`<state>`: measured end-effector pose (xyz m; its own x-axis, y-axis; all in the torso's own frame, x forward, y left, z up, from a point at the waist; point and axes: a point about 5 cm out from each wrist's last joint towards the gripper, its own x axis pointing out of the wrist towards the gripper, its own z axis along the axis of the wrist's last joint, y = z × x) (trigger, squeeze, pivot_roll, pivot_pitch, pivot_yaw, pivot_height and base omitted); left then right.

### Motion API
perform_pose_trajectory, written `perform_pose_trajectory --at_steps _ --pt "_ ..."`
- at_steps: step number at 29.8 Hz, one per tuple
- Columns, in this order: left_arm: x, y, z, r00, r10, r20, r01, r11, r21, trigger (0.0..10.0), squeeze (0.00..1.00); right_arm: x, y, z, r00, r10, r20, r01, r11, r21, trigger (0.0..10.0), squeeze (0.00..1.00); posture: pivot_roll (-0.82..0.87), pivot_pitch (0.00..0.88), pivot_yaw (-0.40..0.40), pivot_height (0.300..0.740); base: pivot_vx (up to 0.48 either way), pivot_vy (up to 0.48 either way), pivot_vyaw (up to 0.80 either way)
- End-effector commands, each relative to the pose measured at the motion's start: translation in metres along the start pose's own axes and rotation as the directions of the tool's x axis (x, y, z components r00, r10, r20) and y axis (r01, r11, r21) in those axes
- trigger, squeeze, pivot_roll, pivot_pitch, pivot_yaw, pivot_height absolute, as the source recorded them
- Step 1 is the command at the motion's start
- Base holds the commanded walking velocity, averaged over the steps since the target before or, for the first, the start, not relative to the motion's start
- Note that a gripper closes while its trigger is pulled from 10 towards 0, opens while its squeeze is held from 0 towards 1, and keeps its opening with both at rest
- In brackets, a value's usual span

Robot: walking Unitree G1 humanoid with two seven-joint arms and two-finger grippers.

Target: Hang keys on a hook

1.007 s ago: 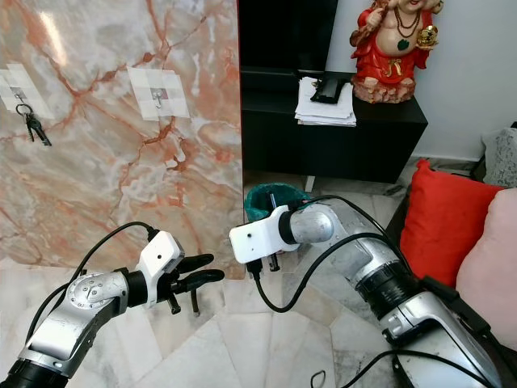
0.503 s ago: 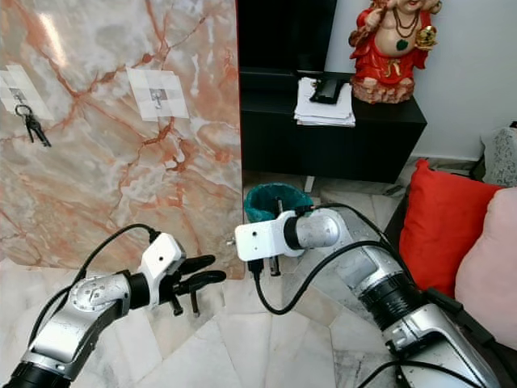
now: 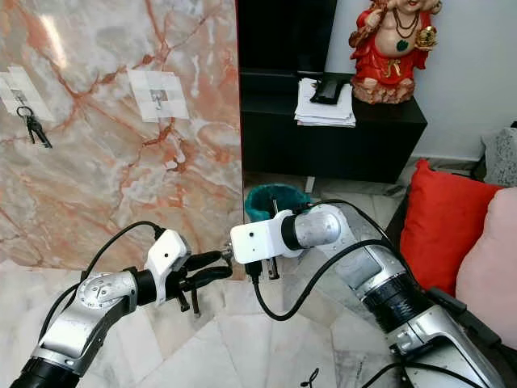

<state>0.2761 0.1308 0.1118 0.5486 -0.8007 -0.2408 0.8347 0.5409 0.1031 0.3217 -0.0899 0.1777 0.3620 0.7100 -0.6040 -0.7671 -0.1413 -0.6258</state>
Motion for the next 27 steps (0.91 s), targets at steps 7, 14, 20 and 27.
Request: perform_pose_trajectory --at_steps 7,14,20,27 --pt "0.000 0.006 -0.003 0.998 0.045 0.039 -0.043 0.998 -0.052 10.0 0.00 -0.007 -0.008 0.010 0.999 -0.028 0.035 0.028 1.000 -0.006 0.0 0.00 0.02 0.049 -0.005 0.740 0.000 0.000 0.00" --pt "0.002 0.007 -0.004 0.997 0.051 0.057 -0.047 0.996 -0.072 4.2 0.00 -0.008 -0.009 0.012 0.998 -0.034 0.043 0.034 0.999 0.002 0.0 0.00 0.02 0.053 -0.003 0.740 0.000 0.000 0.00" --pt "0.004 0.008 -0.002 0.996 0.051 0.074 -0.045 0.996 -0.080 7.6 0.00 -0.008 -0.009 0.014 0.998 -0.031 0.049 0.031 1.000 0.005 0.0 0.00 0.01 0.057 -0.002 0.740 0.000 0.000 0.00" --pt "0.009 0.007 0.001 0.994 0.039 0.102 -0.030 0.996 -0.089 7.6 0.00 -0.006 -0.007 0.016 0.998 -0.023 0.057 0.023 1.000 0.009 0.0 0.00 0.01 0.060 -0.003 0.740 0.000 0.000 0.00"
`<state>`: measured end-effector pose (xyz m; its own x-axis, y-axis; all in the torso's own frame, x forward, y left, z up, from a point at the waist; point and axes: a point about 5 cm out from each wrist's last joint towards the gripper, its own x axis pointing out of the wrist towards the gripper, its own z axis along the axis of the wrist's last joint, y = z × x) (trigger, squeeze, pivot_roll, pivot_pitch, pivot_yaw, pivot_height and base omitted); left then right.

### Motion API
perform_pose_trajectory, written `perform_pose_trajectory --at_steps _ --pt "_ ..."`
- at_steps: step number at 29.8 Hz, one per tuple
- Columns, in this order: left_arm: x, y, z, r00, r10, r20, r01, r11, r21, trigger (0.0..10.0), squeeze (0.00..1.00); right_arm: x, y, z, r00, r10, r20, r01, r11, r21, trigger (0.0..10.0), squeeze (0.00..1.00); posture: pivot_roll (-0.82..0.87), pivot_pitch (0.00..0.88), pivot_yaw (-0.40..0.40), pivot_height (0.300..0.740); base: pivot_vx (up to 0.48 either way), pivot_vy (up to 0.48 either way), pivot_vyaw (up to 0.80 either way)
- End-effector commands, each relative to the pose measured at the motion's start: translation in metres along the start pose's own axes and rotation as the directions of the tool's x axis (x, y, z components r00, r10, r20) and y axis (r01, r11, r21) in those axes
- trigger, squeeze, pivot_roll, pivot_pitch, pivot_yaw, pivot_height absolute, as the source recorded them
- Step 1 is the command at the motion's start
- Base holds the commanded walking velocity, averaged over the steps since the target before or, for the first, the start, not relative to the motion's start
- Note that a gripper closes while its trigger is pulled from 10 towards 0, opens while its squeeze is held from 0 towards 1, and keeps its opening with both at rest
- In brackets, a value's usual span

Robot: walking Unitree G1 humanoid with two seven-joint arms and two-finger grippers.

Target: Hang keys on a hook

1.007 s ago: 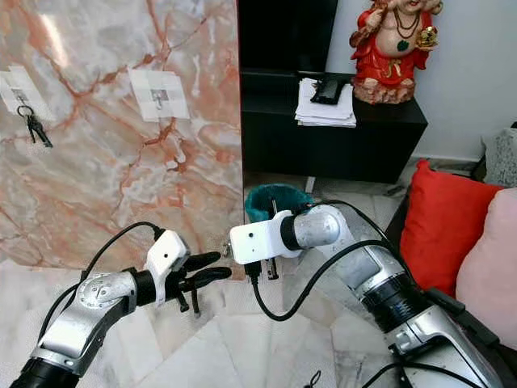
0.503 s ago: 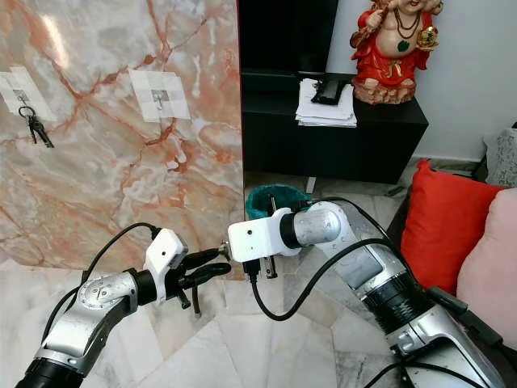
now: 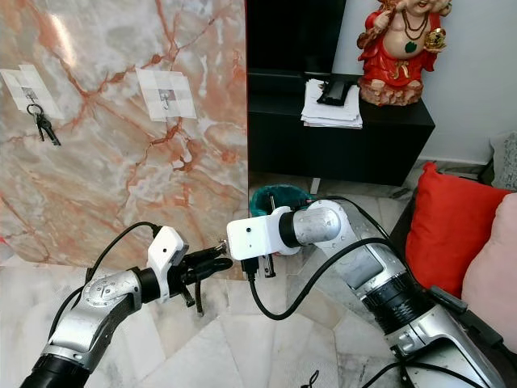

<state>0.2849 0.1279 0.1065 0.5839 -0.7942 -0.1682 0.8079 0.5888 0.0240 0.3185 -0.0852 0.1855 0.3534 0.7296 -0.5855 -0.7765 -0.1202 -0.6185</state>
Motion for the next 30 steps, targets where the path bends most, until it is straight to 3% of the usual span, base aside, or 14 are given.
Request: perform_pose_trajectory --at_steps 1,2,3,30 --pt "0.0014 0.0017 0.0055 0.999 -0.005 0.033 0.005 1.000 0.004 3.9 0.00 -0.0033 -0.0040 0.0085 0.999 -0.013 0.033 0.013 1.000 -0.016 0.0 0.00 0.01 0.062 -0.004 0.740 0.000 0.000 0.00" --pt "0.0015 0.0017 0.0056 0.999 -0.005 0.033 0.005 1.000 0.005 3.9 0.00 -0.0033 -0.0040 0.0086 0.999 -0.012 0.034 0.013 1.000 -0.016 0.0 0.00 0.01 0.062 -0.004 0.740 0.000 0.000 0.00" --pt "0.0015 0.0018 0.0057 0.999 -0.004 0.033 0.004 1.000 0.005 0.0 0.00 -0.0034 -0.0041 0.0086 0.999 -0.012 0.033 0.013 1.000 -0.016 0.0 0.00 0.01 0.063 -0.005 0.740 0.000 0.000 0.00" --pt "-0.0027 0.0034 0.0057 0.999 -0.009 0.032 0.008 1.000 0.012 0.0 0.00 -0.0024 -0.0013 0.0021 1.000 -0.009 0.006 0.009 1.000 0.000 0.0 0.00 0.02 0.072 0.000 0.740 0.000 0.000 0.00"
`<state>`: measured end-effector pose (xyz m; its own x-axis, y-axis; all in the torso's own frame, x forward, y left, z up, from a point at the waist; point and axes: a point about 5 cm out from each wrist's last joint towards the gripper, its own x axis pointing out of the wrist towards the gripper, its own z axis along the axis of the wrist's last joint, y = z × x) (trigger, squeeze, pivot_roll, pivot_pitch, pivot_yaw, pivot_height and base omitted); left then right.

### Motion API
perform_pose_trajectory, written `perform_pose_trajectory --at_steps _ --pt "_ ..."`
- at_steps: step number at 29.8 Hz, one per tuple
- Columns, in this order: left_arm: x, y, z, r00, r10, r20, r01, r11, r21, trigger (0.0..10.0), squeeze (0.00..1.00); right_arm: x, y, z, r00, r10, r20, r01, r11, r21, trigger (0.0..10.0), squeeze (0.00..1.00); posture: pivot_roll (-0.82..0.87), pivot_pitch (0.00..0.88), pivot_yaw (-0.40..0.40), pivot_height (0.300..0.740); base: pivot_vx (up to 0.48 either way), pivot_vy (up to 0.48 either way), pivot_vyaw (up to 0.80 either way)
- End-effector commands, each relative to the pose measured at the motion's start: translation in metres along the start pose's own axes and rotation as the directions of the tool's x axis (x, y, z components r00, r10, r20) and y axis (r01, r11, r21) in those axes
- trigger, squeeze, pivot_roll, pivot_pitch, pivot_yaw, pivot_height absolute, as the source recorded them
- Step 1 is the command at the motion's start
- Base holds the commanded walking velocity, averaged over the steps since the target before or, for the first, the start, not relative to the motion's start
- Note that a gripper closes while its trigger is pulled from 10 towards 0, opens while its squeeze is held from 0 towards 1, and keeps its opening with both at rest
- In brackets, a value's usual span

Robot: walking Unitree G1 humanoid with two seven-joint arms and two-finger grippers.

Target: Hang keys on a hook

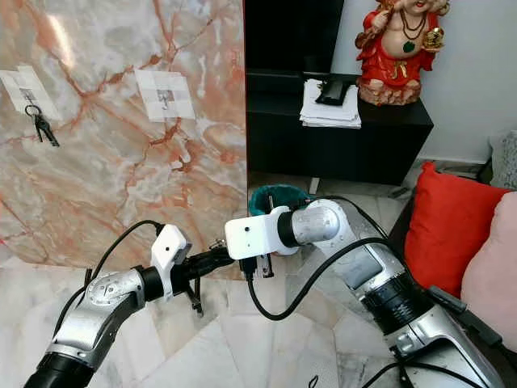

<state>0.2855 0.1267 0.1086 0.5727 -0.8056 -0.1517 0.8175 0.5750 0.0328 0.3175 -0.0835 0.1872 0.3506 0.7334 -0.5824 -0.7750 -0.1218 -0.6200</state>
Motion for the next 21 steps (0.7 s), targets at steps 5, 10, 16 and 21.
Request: perform_pose_trajectory --at_steps 5,10,16,21 --pt "-0.009 0.004 0.003 1.000 0.001 0.001 -0.001 1.000 0.008 0.0 0.00 -0.004 0.001 -0.013 0.999 -0.013 -0.046 0.014 1.000 0.020 0.0 0.00 0.02 0.073 0.002 0.740 0.000 0.000 0.00" --pt "-0.011 0.005 0.003 1.000 0.000 -0.003 0.000 1.000 0.011 0.0 0.00 -0.005 0.002 -0.019 0.998 -0.014 -0.069 0.016 0.999 0.030 0.0 0.00 0.02 0.073 0.003 0.740 0.000 0.000 0.00" --pt "-0.013 0.005 0.004 1.000 -0.002 -0.006 0.002 1.000 0.016 0.0 0.00 -0.007 0.004 -0.029 0.994 -0.014 -0.108 0.019 0.999 0.042 0.0 0.00 0.02 0.074 0.004 0.740 0.000 0.000 0.00" --pt "-0.014 0.007 0.005 1.000 0.001 -0.006 -0.001 1.000 0.022 0.0 0.00 -0.008 0.006 -0.034 0.993 -0.009 -0.119 0.016 0.998 0.056 0.0 0.00 0.03 0.075 0.005 0.740 0.000 0.000 0.00"
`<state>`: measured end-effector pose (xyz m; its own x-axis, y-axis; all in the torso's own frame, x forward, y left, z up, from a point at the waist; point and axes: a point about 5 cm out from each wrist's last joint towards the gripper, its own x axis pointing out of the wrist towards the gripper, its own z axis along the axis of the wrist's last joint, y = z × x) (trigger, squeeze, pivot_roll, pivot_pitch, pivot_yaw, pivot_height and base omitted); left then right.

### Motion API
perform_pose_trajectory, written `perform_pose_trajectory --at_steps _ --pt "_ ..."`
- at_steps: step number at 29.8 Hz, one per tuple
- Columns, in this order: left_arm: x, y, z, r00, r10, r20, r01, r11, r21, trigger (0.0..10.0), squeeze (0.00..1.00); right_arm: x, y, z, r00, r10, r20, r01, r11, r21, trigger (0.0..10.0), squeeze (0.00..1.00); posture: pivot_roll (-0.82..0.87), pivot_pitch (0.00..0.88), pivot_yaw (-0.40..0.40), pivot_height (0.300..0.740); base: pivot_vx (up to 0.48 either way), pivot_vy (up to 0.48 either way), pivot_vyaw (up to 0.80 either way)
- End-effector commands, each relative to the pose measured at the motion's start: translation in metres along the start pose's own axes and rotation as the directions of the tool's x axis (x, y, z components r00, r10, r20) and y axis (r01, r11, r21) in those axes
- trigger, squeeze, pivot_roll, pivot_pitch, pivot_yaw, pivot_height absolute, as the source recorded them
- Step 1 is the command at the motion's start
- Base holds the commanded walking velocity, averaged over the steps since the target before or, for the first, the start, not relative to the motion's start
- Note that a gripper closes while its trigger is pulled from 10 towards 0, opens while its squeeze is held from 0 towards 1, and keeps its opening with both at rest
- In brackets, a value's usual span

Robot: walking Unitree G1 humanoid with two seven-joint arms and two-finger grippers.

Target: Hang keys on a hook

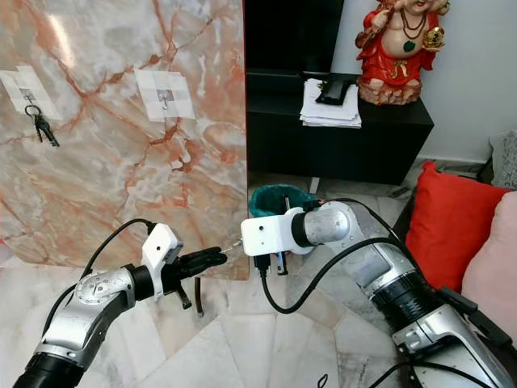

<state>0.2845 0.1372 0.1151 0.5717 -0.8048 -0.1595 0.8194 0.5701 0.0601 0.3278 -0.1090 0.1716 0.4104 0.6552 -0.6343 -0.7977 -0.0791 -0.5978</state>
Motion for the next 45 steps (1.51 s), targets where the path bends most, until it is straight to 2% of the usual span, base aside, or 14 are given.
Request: perform_pose_trajectory --at_steps 1,17,19,26,27,30,31,45 --pt "-0.004 0.001 0.001 1.000 0.002 0.002 -0.002 1.000 -0.006 0.0 0.00 -0.001 0.001 -0.003 1.000 -0.005 -0.008 0.005 1.000 0.004 0.0 0.00 0.03 0.075 0.005 0.740 0.000 0.000 0.00" --pt "-0.004 0.002 0.004 1.000 0.017 0.014 -0.017 1.000 -0.001 0.0 0.00 -0.001 0.003 -0.007 1.000 0.003 -0.014 -0.003 1.000 0.011 0.0 0.00 0.03 0.071 0.005 0.740 0.000 0.000 0.00" --pt "-0.004 0.003 0.004 0.999 0.032 0.021 -0.032 0.999 0.009 10.0 0.00 -0.001 0.003 -0.007 1.000 0.003 -0.013 -0.003 1.000 0.012 0.0 0.00 0.02 0.072 0.005 0.740 0.000 0.000 0.00" --pt "-0.001 0.002 0.004 1.000 0.016 0.014 -0.016 1.000 0.012 10.0 0.01 -0.001 0.001 -0.005 1.000 0.000 -0.007 0.000 1.000 0.011 0.0 0.00 0.02 0.071 0.006 0.740 0.000 0.000 0.00" --pt "-0.001 0.001 0.004 1.000 0.015 0.014 -0.015 1.000 0.012 10.0 1.00 -0.001 0.001 -0.004 1.000 -0.002 -0.004 0.002 1.000 0.011 0.0 0.00 0.02 0.071 0.006 0.740 0.000 0.000 0.00" --pt "0.001 0.001 0.005 0.999 0.020 0.025 -0.021 1.000 0.017 10.0 1.00 -0.001 0.000 -0.004 1.000 -0.003 -0.001 0.003 1.000 0.011 0.0 0.00 0.02 0.071 0.006 0.740 0.000 0.000 0.00" --pt "0.002 0.000 0.007 0.999 0.017 0.032 -0.018 1.000 0.022 10.0 0.00 -0.001 0.001 -0.003 1.000 -0.002 0.002 0.002 1.000 0.011 0.0 0.00 0.03 0.072 0.006 0.740 0.000 0.000 0.00" --pt "0.007 -0.001 0.005 0.999 0.025 0.033 -0.026 0.999 0.027 10.0 0.00 -0.002 -0.004 0.003 1.000 -0.011 0.019 0.011 1.000 -0.001 0.0 0.00 0.02 0.074 0.007 0.740 0.000 0.000 0.00"
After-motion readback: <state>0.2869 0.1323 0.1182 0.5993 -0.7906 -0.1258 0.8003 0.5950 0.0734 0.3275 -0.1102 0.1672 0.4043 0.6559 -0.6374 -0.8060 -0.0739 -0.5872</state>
